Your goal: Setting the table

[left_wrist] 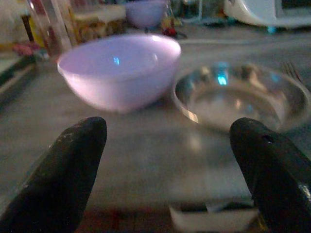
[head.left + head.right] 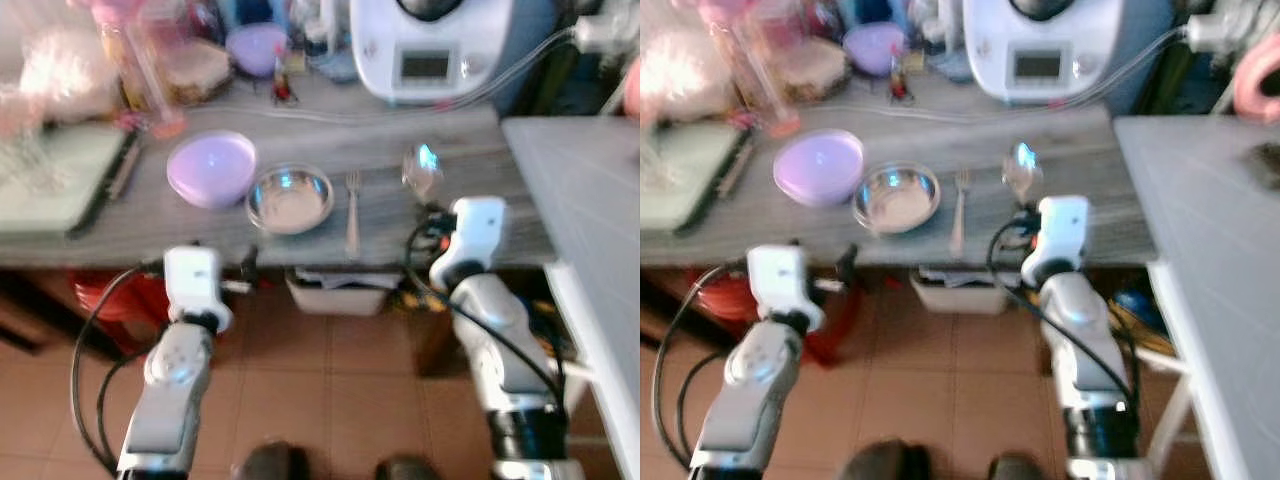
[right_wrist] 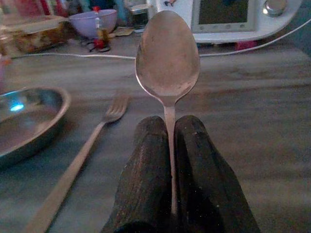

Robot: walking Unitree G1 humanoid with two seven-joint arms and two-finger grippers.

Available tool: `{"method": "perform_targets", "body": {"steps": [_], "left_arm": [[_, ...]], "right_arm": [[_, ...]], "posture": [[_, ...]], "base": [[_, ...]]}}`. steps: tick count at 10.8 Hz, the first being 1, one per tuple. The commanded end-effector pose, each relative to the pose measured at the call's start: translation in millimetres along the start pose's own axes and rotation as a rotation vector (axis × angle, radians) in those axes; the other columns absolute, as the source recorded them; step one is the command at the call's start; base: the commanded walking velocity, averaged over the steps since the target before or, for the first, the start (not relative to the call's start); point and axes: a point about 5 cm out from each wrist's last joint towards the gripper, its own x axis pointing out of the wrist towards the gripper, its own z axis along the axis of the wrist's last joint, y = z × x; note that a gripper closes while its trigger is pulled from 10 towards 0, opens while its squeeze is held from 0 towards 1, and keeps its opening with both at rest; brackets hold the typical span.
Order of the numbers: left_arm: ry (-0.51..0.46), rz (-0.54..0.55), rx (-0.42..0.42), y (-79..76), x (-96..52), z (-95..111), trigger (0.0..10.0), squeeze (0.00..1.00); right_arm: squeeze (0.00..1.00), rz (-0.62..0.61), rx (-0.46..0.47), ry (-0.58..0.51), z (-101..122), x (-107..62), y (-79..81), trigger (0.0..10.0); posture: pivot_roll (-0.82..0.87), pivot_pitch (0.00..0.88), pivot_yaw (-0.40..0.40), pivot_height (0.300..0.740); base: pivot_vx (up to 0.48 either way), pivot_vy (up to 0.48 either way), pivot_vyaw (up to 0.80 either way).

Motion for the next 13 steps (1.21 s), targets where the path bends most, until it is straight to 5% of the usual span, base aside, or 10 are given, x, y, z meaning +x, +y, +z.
{"method": "perform_targets", "body": {"steps": [1,4,9,13], "left_arm": [[-0.024,0.070,0.048,9.0,-2.9,4.1,10.0,0.00],[0.003,0.180,0.076,34.4,-4.6,2.4,10.0,0.00],[0.022,0.108,0.077,22.7,-15.6,3.0,10.0,0.00],[0.031,0.075,0.084,21.5,-16.1,5.0,10.0,0.00]], "right_arm": [[0.00,-0.028,0.002,-0.012,1.9,-0.6,-6.7,10.0],[0.00,-0.057,0.003,-0.041,5.3,1.3,-8.8,10.0],[0.00,-0.338,0.192,0.080,-15.3,-3.9,-35.4,10.0],[0.00,-0.309,0.256,0.108,-13.7,7.6,-18.2,10.0]], "posture": [[-0.02,0.093,0.091,0.740],[-0.01,0.103,0.092,0.740],[0.01,0.168,0.100,0.740],[0.01,0.179,0.104,0.740]], "base": [[0.000,0.000,0.00],[0.000,0.000,0.27],[0.000,0.000,0.16],[0.000,0.000,0.00]]}}
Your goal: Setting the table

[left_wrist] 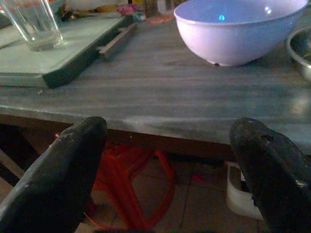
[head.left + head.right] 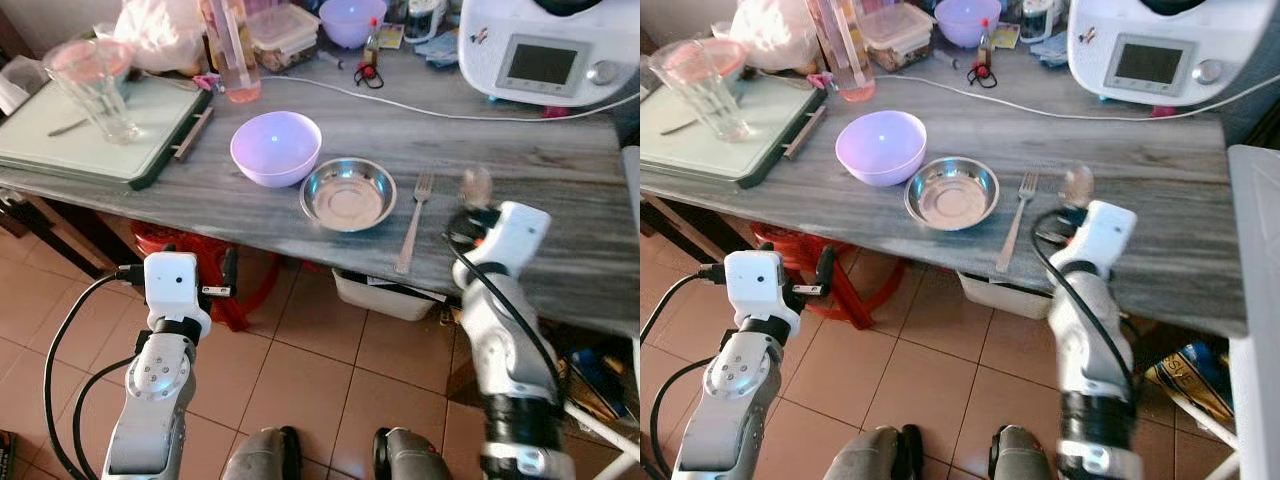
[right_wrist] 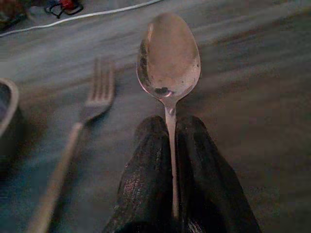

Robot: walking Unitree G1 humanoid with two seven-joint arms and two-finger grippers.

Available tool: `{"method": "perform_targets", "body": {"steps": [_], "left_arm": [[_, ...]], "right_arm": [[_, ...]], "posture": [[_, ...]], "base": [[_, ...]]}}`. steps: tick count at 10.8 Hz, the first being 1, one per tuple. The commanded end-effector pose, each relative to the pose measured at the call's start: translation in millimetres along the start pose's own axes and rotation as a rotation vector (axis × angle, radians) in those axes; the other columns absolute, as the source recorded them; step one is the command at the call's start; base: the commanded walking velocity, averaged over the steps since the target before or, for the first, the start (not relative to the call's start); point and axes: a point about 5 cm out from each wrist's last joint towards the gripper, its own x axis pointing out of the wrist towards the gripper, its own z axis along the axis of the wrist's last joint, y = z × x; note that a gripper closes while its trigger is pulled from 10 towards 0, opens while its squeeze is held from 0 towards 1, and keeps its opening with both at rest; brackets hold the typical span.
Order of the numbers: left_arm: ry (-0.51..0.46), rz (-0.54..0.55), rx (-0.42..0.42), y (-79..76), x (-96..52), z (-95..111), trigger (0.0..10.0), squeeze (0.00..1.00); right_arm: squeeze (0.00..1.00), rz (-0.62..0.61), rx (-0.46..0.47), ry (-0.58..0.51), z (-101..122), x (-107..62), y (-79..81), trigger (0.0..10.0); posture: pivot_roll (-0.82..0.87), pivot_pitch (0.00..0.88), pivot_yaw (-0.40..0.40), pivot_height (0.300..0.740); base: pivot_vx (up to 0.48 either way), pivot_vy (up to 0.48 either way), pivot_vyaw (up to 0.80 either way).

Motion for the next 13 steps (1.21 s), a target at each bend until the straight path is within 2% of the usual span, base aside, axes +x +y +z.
{"method": "perform_targets", "body": {"steps": [1,2,3,7,13], "left_arm": [[0.004,-0.006,0.012,2.6,-1.4,1.1,10.0,0.00],[0.010,-0.016,0.007,-0.1,-2.2,0.0,10.0,0.00],[0.013,-0.020,0.003,-1.1,-2.5,-0.6,10.0,0.00],[0.020,-0.034,-0.008,-5.2,-1.0,-1.9,10.0,0.00],[0.024,-0.043,-0.014,-9.9,0.5,-3.6,10.0,0.00]], "right_arm": [[0.00,0.015,0.005,0.045,-6.3,1.3,8.0,10.0],[0.00,0.038,0.031,0.093,-8.5,1.7,16.9,10.0],[0.00,0.046,0.018,0.106,-8.7,0.8,19.6,10.0],[0.00,-0.009,-0.034,0.222,-23.4,-11.7,5.0,10.0],[0.00,-0.047,-0.037,0.206,-16.6,-4.2,-0.8,10.0]], "posture": [[0.01,0.179,0.102,0.740],[0.01,0.180,0.099,0.740],[0.01,0.178,0.096,0.740],[0.00,0.178,0.087,0.740],[-0.01,0.174,0.082,0.740]], "base": [[0.000,0.000,0.00],[0.000,0.000,0.00],[0.000,0.000,0.00],[0.000,0.000,0.00],[0.000,0.000,0.00]]}}
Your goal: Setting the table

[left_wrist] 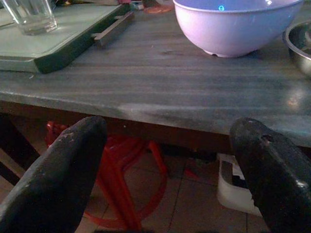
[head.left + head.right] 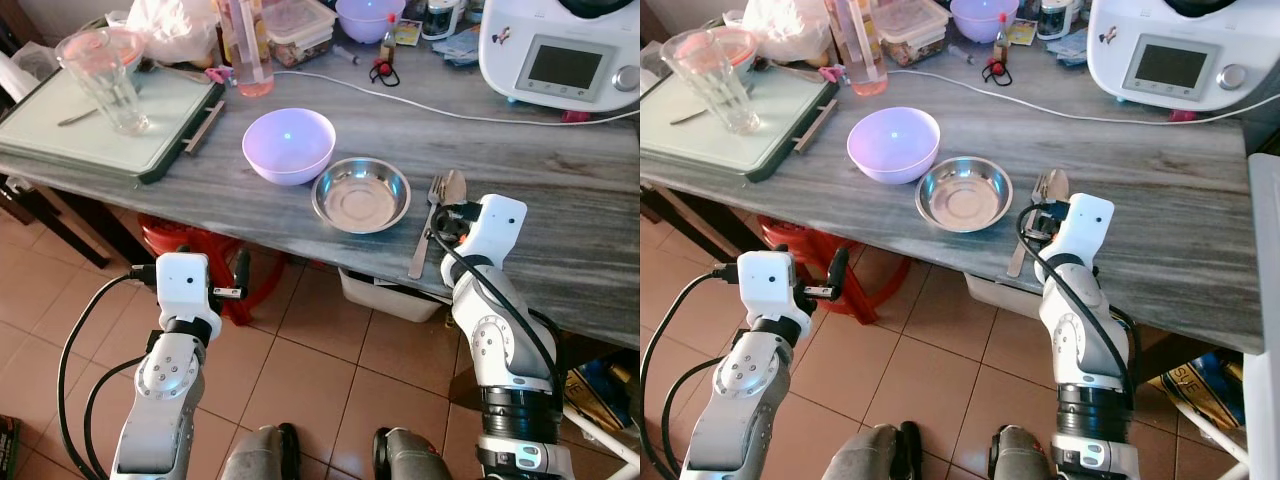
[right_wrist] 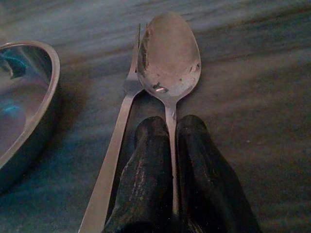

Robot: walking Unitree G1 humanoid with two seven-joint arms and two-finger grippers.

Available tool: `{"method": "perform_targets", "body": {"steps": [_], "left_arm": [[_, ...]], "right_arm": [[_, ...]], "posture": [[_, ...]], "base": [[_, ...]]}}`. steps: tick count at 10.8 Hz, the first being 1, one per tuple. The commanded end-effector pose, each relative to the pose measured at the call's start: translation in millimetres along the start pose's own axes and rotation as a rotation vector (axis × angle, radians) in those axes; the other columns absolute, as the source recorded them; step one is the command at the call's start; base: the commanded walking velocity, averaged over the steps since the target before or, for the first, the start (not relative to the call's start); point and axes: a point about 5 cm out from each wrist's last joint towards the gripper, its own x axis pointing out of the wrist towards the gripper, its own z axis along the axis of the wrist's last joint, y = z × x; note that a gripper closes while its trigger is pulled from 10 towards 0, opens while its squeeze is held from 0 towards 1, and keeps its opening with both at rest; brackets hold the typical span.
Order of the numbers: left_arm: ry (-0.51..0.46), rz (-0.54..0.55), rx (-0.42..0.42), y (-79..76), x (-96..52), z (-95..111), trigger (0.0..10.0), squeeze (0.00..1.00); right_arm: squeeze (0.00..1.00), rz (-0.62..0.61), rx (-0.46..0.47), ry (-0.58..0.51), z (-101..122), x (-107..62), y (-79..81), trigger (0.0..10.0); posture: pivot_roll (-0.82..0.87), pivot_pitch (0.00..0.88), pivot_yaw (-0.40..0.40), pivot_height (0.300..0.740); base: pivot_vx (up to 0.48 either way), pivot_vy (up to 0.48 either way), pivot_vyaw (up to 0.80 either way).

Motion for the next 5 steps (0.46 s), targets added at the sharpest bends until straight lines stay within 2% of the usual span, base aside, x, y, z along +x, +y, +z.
{"method": "perform_targets", "body": {"steps": [1,5], "left_arm": [[0.015,0.001,0.011,1.3,-0.3,-3.0,10.0,0.00],[0.023,0.003,0.018,2.8,-1.8,-4.8,10.0,0.00]], "right_arm": [[0.00,-0.053,0.007,0.081,-17.1,1.6,-9.0,10.0],[0.00,-0.064,0.024,0.067,-14.0,6.0,-10.5,10.0]], "posture": [[-0.01,0.173,0.083,0.740],[0.00,0.174,0.087,0.740]], "base": [[0.000,0.000,0.00],[0.000,0.000,0.00]]}}
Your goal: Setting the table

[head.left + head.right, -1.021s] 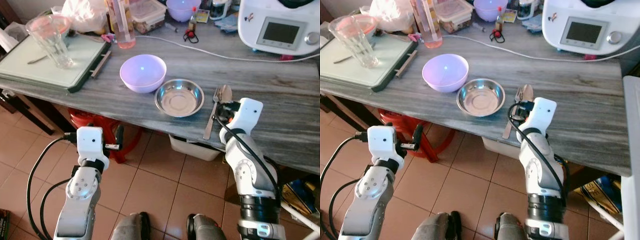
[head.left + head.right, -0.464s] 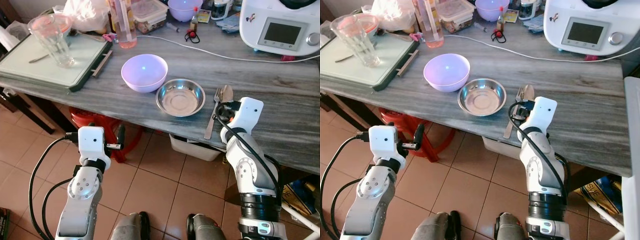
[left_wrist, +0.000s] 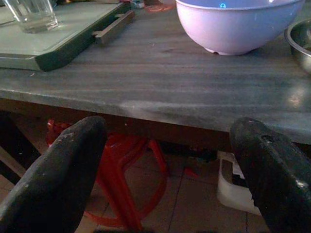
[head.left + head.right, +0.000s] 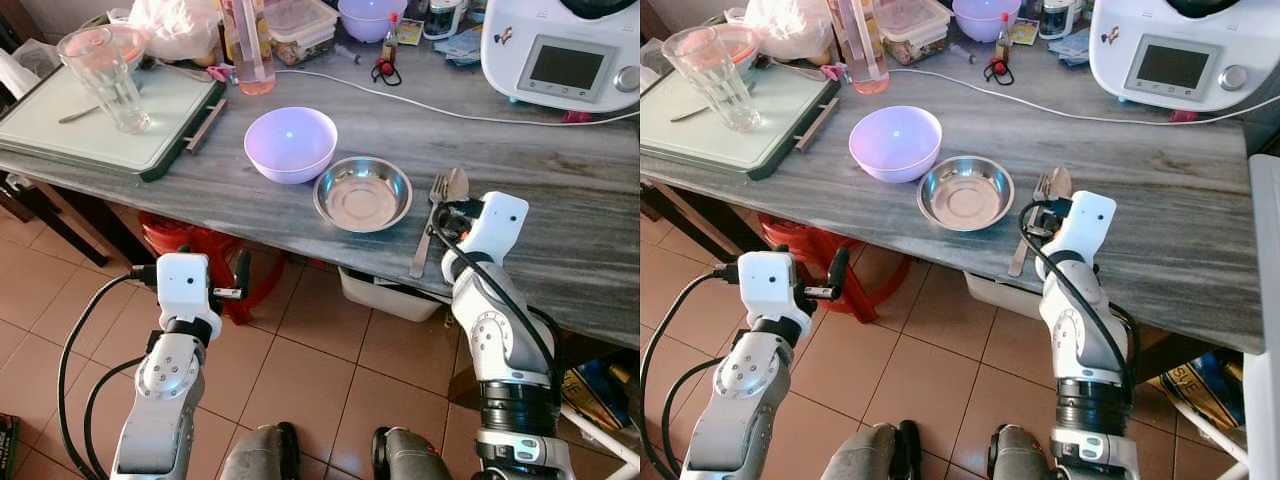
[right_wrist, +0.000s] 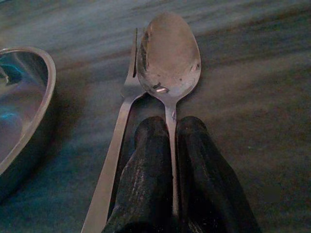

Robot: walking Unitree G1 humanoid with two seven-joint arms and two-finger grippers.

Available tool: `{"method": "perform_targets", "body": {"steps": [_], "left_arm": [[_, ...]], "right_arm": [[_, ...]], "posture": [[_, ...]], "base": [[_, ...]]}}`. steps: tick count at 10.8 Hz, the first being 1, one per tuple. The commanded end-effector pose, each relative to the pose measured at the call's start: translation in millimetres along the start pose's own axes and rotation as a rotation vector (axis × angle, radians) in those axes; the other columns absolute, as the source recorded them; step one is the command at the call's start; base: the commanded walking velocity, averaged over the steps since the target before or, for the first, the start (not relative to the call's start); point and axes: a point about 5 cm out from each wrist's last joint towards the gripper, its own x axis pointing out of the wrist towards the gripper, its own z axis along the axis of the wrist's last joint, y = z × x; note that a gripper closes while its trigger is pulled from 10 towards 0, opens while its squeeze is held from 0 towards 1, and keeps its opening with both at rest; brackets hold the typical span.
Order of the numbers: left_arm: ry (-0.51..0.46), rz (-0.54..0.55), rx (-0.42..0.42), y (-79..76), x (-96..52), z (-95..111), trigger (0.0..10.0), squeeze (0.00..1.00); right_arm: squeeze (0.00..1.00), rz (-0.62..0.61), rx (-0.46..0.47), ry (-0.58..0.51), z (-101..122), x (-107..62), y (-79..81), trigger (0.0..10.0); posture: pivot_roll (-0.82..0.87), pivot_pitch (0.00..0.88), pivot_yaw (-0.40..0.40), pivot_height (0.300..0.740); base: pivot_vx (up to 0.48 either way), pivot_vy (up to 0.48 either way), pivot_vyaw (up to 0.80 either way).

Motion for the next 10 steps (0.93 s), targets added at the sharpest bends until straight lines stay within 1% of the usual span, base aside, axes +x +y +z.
{"method": "perform_targets", "body": {"steps": [1,2,3,5,7,8,10], "left_arm": [[0.021,0.004,0.017,2.8,-1.3,-4.1,10.0,0.00],[0.020,0.003,0.018,2.7,-1.4,-4.0,10.0,0.00],[0.020,0.002,0.020,2.9,-1.6,-4.2,10.0,0.00],[0.020,0.002,0.021,3.3,-1.1,-4.0,10.0,0.00],[0.018,-0.001,0.023,2.9,-0.2,-3.5,10.0,0.00],[0.018,0.000,0.025,3.2,-0.1,-3.6,10.0,0.00],[0.017,0.002,0.023,3.9,-0.2,-3.9,10.0,0.00]], "right_arm": [[0.00,-0.050,0.011,0.079,-15.7,2.0,-10.5,10.0],[0.00,-0.056,0.002,0.077,-15.2,2.4,-11.4,10.0],[1.00,-0.066,0.001,0.077,-15.9,1.8,-13.8,10.0],[1.00,-0.069,0.007,0.077,-16.8,1.6,-14.4,10.0],[1.00,-0.066,0.016,0.061,-12.9,0.9,-13.4,10.0],[1.00,-0.060,0.007,0.030,-7.0,-0.1,-12.2,10.0],[1.00,-0.063,0.028,-0.018,2.4,-4.2,-12.9,10.0]], "posture": [[0.00,0.174,0.088,0.740],[0.00,0.174,0.089,0.740],[0.00,0.173,0.087,0.740],[0.00,0.170,0.088,0.740],[0.00,0.167,0.090,0.740],[0.00,0.166,0.090,0.740],[0.00,0.159,0.090,0.740]], "base": [[0.000,0.000,0.00],[0.000,0.000,0.00],[0.000,0.000,0.00],[0.000,0.000,0.00],[0.000,0.000,0.00],[0.000,0.000,0.00],[0.000,0.000,0.00]]}}
